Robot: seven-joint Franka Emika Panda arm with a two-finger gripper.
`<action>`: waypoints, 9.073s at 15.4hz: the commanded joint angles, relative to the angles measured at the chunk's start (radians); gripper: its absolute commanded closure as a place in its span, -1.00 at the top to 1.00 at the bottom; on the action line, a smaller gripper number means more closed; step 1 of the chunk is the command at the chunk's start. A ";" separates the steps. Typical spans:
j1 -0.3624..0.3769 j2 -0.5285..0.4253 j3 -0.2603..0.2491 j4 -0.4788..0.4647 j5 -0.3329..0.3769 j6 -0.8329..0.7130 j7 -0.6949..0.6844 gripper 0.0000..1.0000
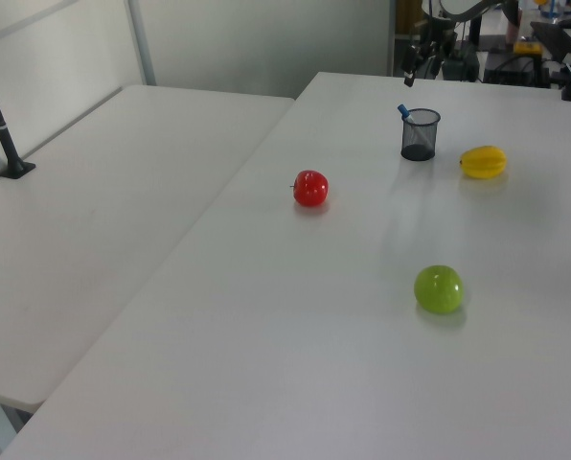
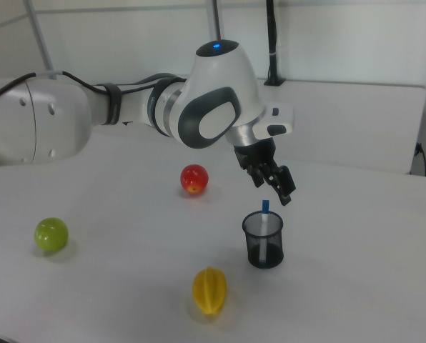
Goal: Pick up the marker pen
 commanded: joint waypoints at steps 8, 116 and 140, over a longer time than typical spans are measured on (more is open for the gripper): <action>0.038 0.075 0.006 0.015 -0.081 0.020 -0.017 0.88; 0.371 0.047 -0.002 0.012 0.063 -0.529 -0.117 -0.30; 0.171 -0.282 -0.007 0.003 0.098 -0.679 -0.128 1.00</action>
